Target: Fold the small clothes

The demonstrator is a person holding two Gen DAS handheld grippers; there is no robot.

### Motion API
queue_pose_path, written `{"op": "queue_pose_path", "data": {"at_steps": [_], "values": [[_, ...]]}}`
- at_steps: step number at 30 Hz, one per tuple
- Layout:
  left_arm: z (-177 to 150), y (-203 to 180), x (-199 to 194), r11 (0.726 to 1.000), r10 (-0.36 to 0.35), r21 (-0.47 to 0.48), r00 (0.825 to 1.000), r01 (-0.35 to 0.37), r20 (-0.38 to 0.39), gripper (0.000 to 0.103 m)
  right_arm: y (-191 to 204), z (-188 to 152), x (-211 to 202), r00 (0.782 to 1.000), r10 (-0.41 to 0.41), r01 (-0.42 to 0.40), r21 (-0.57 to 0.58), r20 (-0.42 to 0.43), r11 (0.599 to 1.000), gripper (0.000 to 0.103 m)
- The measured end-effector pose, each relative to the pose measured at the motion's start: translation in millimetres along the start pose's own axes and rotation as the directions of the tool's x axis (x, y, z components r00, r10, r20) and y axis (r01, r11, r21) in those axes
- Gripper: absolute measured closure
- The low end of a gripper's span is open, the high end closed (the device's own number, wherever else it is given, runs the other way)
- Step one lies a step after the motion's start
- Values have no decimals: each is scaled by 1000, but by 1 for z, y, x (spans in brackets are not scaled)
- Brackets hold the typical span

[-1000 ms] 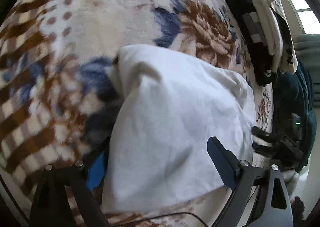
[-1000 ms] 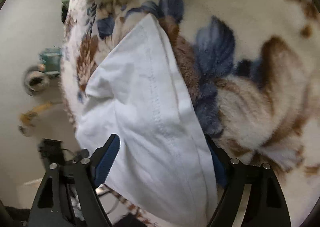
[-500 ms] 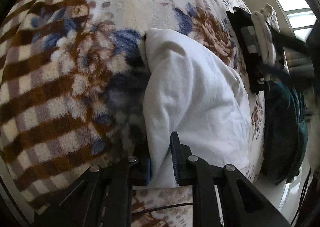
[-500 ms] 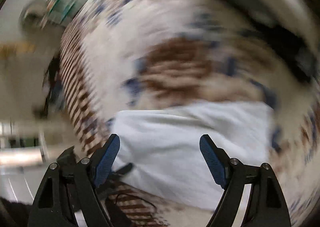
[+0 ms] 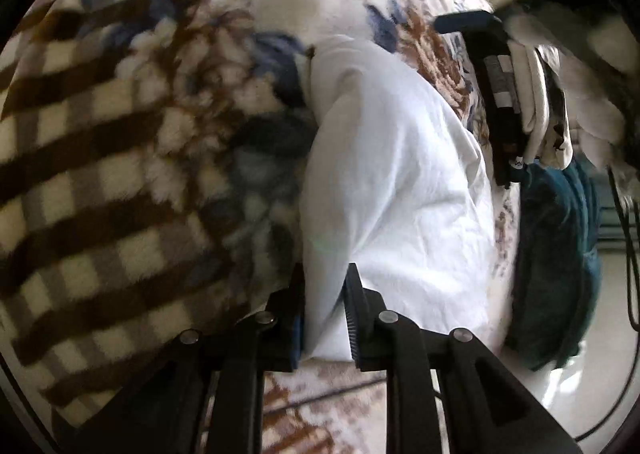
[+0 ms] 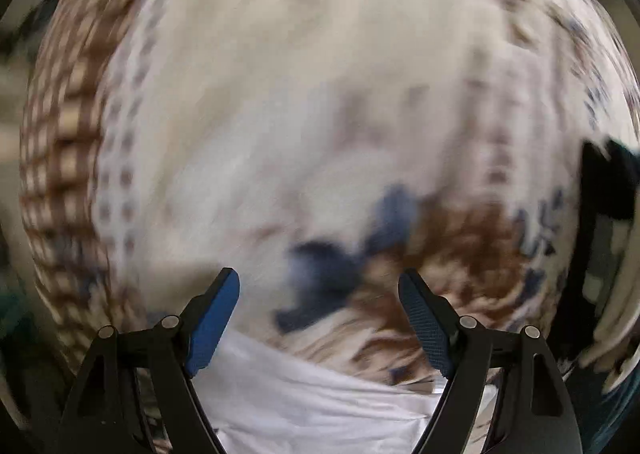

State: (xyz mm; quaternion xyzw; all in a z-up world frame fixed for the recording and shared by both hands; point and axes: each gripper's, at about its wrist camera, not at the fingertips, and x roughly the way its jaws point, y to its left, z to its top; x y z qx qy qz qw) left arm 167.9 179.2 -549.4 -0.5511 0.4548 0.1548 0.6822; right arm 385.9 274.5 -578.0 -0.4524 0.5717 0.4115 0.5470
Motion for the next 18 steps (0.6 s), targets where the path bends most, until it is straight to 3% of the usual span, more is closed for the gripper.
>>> {"op": "queue_pose_path", "data": {"at_steps": [2, 5, 6, 10, 14, 15, 16, 17, 18], "values": [[5, 7, -13, 999, -16, -45, 1000, 15, -22, 74, -22, -8, -18, 992, 121, -122, 77, 20, 990, 19], [20, 20, -42, 991, -57, -117, 998, 60, 25, 40, -64, -43, -41, 981, 176, -190, 226, 83, 955, 19], [27, 22, -48, 988, -75, -132, 996, 80, 41, 39, -80, -58, -47, 976, 191, -214, 279, 107, 936, 19], [67, 21, -41, 984, -112, -133, 993, 116, 41, 39, -153, -142, -49, 958, 213, -281, 502, 189, 818, 19], [98, 3, 7, 989, -106, -109, 992, 97, -73, 40, -208, -227, -24, 960, 217, -280, 668, 179, 690, 19], [102, -3, 14, 991, -98, -101, 993, 92, -63, 42, -216, -245, -17, 961, 213, -275, 695, 176, 665, 19], [105, -10, 16, 993, -91, -75, 995, 87, -43, 45, -218, -264, -4, 962, 213, -269, 723, 171, 636, 19], [108, -18, 15, 997, -68, -36, 998, 68, -13, 70, -222, -277, 3, 962, 217, -269, 739, 169, 617, 19], [110, -28, 14, 999, -41, 22, 999, 41, 7, 81, -224, -289, 12, 961, 222, -269, 756, 166, 596, 19]]}}
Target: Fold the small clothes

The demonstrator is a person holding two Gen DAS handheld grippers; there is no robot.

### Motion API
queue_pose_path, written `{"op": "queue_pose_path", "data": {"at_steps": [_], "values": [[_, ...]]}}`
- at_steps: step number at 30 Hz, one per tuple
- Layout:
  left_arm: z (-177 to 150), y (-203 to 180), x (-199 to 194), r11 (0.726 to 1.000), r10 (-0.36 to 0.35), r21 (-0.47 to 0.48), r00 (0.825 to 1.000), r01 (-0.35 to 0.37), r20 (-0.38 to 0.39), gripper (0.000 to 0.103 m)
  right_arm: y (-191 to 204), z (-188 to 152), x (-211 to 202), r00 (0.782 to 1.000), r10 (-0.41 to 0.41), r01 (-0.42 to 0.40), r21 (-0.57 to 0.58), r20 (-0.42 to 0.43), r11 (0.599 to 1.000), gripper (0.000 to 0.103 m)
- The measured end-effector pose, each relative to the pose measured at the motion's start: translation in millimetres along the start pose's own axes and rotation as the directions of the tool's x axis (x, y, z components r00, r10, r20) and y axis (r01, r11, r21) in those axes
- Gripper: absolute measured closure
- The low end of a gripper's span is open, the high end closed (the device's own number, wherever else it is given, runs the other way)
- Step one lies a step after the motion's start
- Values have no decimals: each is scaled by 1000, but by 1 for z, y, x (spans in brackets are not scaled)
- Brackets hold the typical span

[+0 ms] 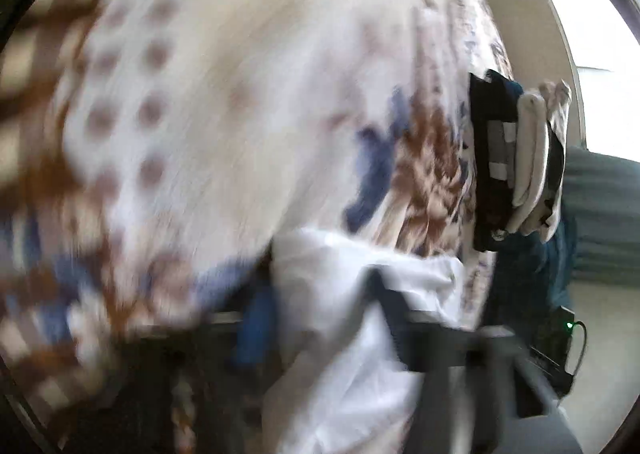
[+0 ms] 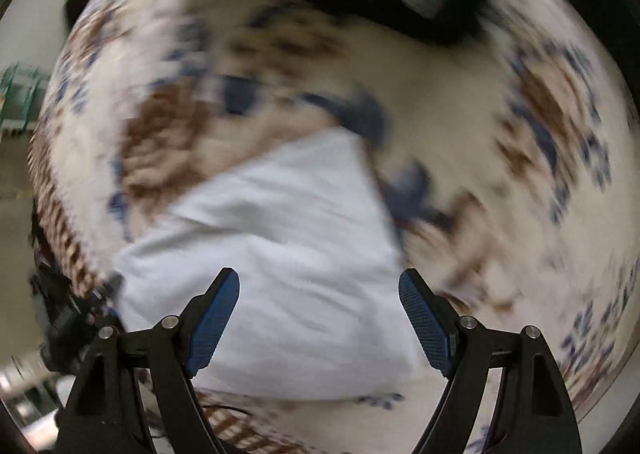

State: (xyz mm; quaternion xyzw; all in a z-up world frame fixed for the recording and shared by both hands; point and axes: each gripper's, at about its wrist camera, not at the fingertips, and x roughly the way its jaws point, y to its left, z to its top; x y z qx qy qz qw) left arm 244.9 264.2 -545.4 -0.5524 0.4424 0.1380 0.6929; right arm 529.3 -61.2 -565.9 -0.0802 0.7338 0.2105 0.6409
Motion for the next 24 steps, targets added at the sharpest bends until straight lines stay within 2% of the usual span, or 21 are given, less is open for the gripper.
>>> {"op": "queue_pose_path", "data": {"at_steps": [2, 5, 9, 12, 14, 15, 18, 20, 22, 24], "values": [[2, -10, 1, 997, 32, 64, 999, -33, 16, 81, -16, -8, 7, 1000, 21, -21, 31, 5, 999, 19], [3, -7, 5, 996, 53, 69, 999, -53, 7, 81, -25, -4, 9, 995, 82, -86, 59, 63, 995, 19], [4, -7, 6, 993, 82, 89, 997, -82, 8, 81, -23, 29, 16, 982, 134, -145, 82, 133, 986, 19], [4, -12, 8, 990, 99, 102, 995, -100, 12, 81, -16, 55, 33, 986, 137, -145, 75, 100, 987, 22], [4, -13, 9, 989, 103, 109, 995, -104, 14, 81, -8, 68, 49, 984, 161, -165, 60, 71, 984, 71], [4, -13, 8, 989, 104, 109, 995, -105, 15, 81, -4, 71, 52, 987, 141, -145, 44, 81, 989, 99], [3, -11, 8, 989, 99, 111, 995, -101, 19, 81, 2, 67, 39, 978, 105, -107, 2, 179, 994, 100], [4, -10, 9, 989, 96, 109, 995, -98, 19, 81, 0, 64, 27, 968, 90, -100, 31, 233, 995, 100], [6, -8, 11, 991, 88, 103, 996, -89, 10, 80, -8, 64, 19, 964, 71, -89, 57, 257, 994, 100], [9, -4, 10, 994, 70, 79, 998, -69, -7, 77, -6, 65, 25, 969, 54, -69, 53, 243, 996, 100]]}}
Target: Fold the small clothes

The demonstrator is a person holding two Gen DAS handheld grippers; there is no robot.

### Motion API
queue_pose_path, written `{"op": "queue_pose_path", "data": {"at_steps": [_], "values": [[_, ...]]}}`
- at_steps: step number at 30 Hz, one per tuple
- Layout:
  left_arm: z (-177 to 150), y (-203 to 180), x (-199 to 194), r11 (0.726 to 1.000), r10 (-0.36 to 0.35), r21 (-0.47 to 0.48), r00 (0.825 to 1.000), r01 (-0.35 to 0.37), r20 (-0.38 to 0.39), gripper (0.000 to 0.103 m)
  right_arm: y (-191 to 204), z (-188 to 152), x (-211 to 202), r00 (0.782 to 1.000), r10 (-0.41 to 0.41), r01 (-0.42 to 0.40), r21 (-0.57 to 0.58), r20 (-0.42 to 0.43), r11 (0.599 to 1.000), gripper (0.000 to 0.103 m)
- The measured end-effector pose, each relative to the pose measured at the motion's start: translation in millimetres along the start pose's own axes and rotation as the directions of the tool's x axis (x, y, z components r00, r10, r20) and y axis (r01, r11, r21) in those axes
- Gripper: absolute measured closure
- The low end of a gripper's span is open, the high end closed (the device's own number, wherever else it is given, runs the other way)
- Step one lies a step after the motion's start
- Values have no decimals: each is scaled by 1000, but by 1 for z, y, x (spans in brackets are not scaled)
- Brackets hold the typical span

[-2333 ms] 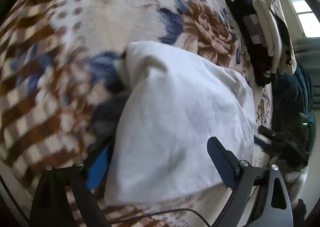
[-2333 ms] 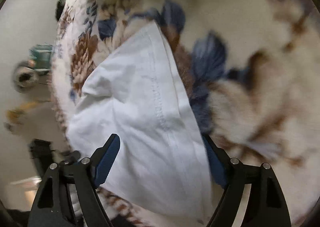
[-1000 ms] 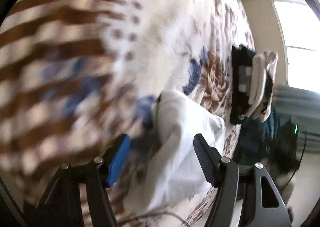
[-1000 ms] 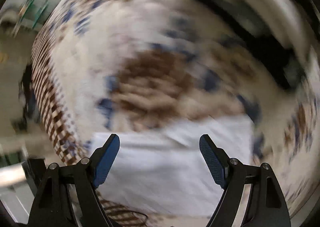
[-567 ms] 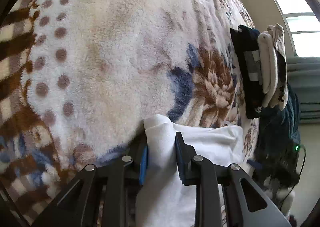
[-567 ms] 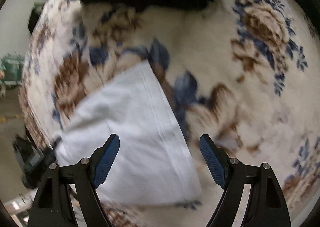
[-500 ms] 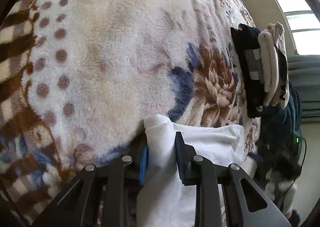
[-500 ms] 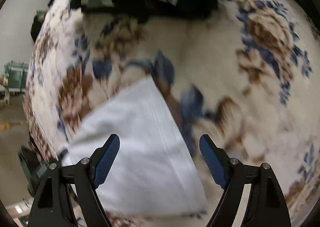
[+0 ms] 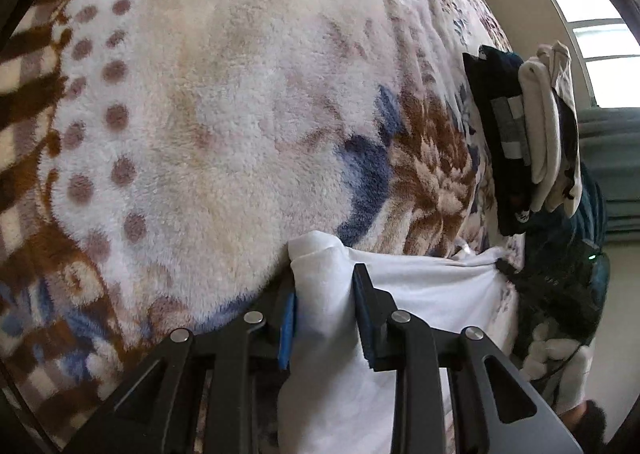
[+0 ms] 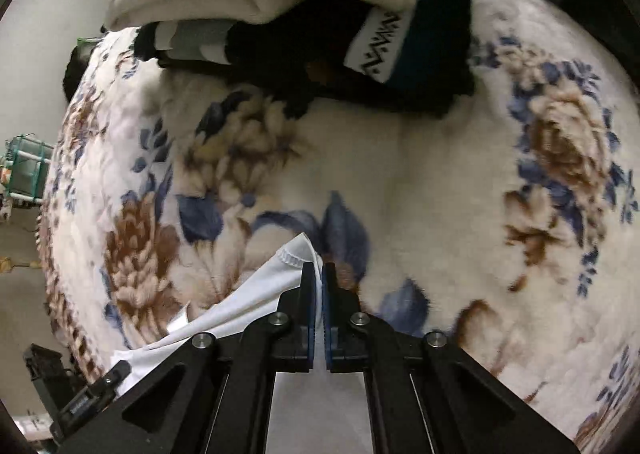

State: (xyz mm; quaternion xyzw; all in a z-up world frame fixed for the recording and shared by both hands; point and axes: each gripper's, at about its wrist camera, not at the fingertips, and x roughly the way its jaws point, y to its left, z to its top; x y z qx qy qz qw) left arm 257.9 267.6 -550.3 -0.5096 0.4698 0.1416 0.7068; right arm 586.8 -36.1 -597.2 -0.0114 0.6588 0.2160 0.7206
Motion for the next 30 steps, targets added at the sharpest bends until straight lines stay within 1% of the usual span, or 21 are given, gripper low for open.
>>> {"op": "queue_pose_path", "data": {"at_steps": [1, 2, 3, 4, 5, 6, 7, 9, 10, 12, 15, 16, 17, 18, 20, 23, 26, 28, 29, 30], "values": [[1, 1, -1, 1000, -8, -7, 1000, 8, -8, 75, -1, 1, 7, 999, 19, -19, 5, -43, 1000, 100], [2, 1, -4, 1000, -10, -9, 1000, 10, -12, 70, -3, 2, 12, 995, 46, -44, 25, -84, 999, 99], [2, 0, -10, 1000, -10, -5, 1000, 10, -8, 62, -6, 2, 14, 992, 64, -60, 42, -113, 997, 91], [1, -2, -16, 1000, -6, 2, 1000, 6, 3, 58, -8, -1, 7, 990, 74, -69, 46, -116, 997, 73], [0, -3, -22, 1000, -4, 5, 1000, 4, 13, 48, -10, -4, 0, 991, 81, -77, 44, -103, 996, 62], [-5, -5, -30, 1000, -13, 12, 1000, 13, 25, 47, -11, -10, -7, 992, 91, -87, 42, -89, 995, 46], [-8, -6, -35, 1000, -11, 16, 1000, 11, 27, 47, -16, -18, -17, 990, 105, -101, 46, -94, 994, 43], [-22, -7, -42, 1000, -1, 22, 1000, 0, 23, 47, -29, -36, -26, 987, 104, -94, 84, -123, 992, 43], [-30, -6, -45, 1000, 6, 18, 1000, -7, 16, 47, -39, -48, -28, 983, 115, -99, 114, -143, 988, 43], [-44, -5, -45, 1000, 19, 9, 1000, -19, -3, 47, -55, -75, -26, 972, 122, -90, 161, -199, 983, 43], [-65, -1, -38, 999, 44, 0, 998, -44, -40, 47, -75, -112, -10, 952, 119, -60, 210, -283, 976, 43], [-71, 0, -34, 999, 50, -1, 997, -50, -56, 47, -79, -120, -7, 950, 123, -57, 230, -286, 971, 48], [-75, 1, -32, 998, 57, -1, 996, -58, -66, 47, -83, -127, -7, 956, 136, -66, 260, -261, 963, 60], [-81, 1, -28, 998, 63, 2, 995, -63, -82, 47, -84, -132, -9, 961, 148, -79, 281, -234, 957, 95], [-88, 1, -22, 997, 75, 17, 992, -74, -103, 47, -82, -139, -17, 972, 134, -73, 292, -194, 954, 96], [-95, -1, -18, 995, 97, 49, 988, -92, -121, 47, -74, -141, -31, 984, 88, -45, 263, -157, 964, 96], [-97, 0, -16, 993, 105, 60, 987, -98, -123, 47, -72, -134, -28, 980, 61, -12, 247, -190, 969, 96], [-96, 0, -14, 993, 108, 57, 986, -102, -125, 47, -73, -129, -21, 975, 23, 24, 207, -222, 978, 96], [-95, 0, -13, 994, 98, 51, 987, -92, -126, 47, -77, -128, -20, 972, 32, 18, 211, -232, 977, 96], [-95, 0, -13, 995, 92, 47, 988, -87, -126, 47, -82, -128, -18, 970, 71, -11, 250, -234, 968, 94]]}}
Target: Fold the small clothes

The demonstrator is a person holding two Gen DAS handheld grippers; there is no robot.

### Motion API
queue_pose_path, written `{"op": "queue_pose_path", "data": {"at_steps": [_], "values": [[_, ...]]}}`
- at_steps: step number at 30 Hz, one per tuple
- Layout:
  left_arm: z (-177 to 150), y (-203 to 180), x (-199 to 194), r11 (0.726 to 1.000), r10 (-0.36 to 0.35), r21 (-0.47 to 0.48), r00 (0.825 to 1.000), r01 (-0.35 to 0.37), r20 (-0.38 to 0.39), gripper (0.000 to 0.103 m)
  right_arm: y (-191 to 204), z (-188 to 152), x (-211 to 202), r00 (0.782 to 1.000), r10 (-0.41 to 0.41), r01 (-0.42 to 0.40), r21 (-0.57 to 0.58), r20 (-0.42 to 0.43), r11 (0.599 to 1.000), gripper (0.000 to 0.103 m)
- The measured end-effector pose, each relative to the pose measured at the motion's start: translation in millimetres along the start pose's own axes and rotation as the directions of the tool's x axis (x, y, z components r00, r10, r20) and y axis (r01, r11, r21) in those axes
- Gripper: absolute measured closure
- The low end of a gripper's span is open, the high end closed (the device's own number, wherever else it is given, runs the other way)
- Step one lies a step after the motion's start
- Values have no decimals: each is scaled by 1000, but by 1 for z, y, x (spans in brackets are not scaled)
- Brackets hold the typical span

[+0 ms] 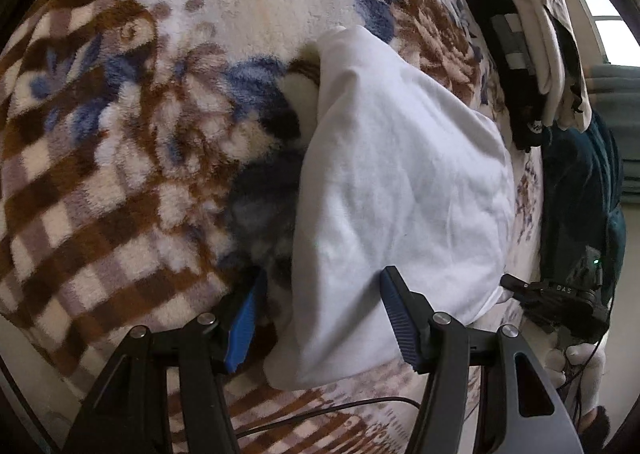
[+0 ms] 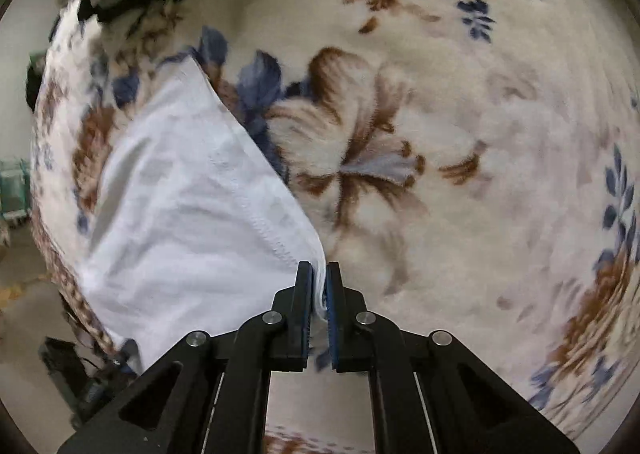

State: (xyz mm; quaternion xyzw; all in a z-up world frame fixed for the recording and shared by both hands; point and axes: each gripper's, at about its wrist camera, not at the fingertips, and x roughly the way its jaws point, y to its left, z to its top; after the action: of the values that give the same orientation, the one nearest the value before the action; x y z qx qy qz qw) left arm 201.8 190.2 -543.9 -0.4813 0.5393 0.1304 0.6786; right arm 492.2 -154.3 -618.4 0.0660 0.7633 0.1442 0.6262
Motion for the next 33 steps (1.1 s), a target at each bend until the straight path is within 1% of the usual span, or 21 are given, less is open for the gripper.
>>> {"op": "queue_pose_path", "data": {"at_steps": [2, 3, 4, 5, 7, 8, 9, 11, 12, 13, 14, 16, 17, 18, 20, 21, 23, 25, 27, 31, 33], "values": [[0, 0, 0, 1000, -31, -4, 1000, 31, 7, 47, -12, 0, -3, 998, 62, -61, 68, -8, 996, 80], [0, 0, 3, 999, -40, -7, 999, 40, 7, 47, -19, -5, -7, 994, 113, -113, 107, 8, 988, 63], [1, -1, 5, 999, -49, -12, 999, 49, 7, 47, -27, -12, -11, 982, 185, -188, 144, 30, 972, 50], [2, -1, 8, 997, -74, -19, 997, 74, 10, 46, -34, -18, -11, 972, 233, -237, 174, 39, 956, 46], [4, -3, 14, 996, -85, -31, 996, 85, 11, 44, -46, -34, -2, 944, 326, -329, 237, 50, 914, 39], [5, -3, 15, 995, -94, -37, 995, 94, 15, 44, -49, -39, 7, 931, 363, -361, 253, 39, 898, 37], [6, -4, 17, 993, -111, -45, 994, 111, 21, 44, -50, -43, 19, 922, 387, -379, 267, 24, 886, 35], [7, -6, 20, 991, -118, -55, 992, 120, 31, 45, -51, -47, 48, 892, 452, -436, 309, 21, 845, 35], [8, -6, 19, 990, -129, -57, 991, 131, 43, 46, -49, -46, 61, 869, 493, -478, 325, 39, 816, 35], [8, -7, 19, 989, -129, -59, 990, 132, 53, 46, -47, -45, 67, 849, 524, -516, 328, 71, 791, 33], [8, -8, 19, 989, -131, -60, 990, 134, 60, 47, -47, -43, 71, 823, 557, -560, 327, 111, 762, 33], [6, -9, 15, 990, -129, -54, 988, 134, 88, 65, -39, -38, 79, 753, 631, -654, 326, 187, 683, 33], [5, -10, 15, 991, -121, -47, 989, 126, 87, 83, -35, -38, 83, 724, 657, -686, 327, 212, 650, 33], [5, -11, 14, 990, -127, -45, 988, 131, 91, 92, -33, -38, 86, 709, 667, -702, 331, 229, 631, 36], [5, -18, 6, 992, -118, -22, 986, 121, 119, 94, -23, -40, 91, 699, 665, -712, 342, 262, 614, 64], [6, -23, 2, 993, -114, -8, 985, 116, 128, 95, -20, -42, 90, 696, 665, -715, 347, 273, 607, 83], [9, -35, -10, 994, -111, 28, 983, 108, 145, 96, -8, -48, 84, 712, 635, -701, 348, 299, 622, 86], [14, -45, -23, 992, -122, 51, 980, 115, 159, 96, -2, -51, 67, 719, 623, -695, 337, 310, 635, 87], [25, -61, -43, 989, -133, 78, 976, 122, 170, 96, -1, -53, 41, 724, 614, -690, 314, 315, 652, 88], [57, -100, -80, 977, -180, 146, 967, 155, 182, 96, 22, -50, -22, 727, 596, -680, 244, 341, 691, 89], [77, -125, -102, 964, -220, 190, 958, 184, 186, 96, 34, -45, -52, 720, 592, -682, 212, 362, 700, 89]]}}
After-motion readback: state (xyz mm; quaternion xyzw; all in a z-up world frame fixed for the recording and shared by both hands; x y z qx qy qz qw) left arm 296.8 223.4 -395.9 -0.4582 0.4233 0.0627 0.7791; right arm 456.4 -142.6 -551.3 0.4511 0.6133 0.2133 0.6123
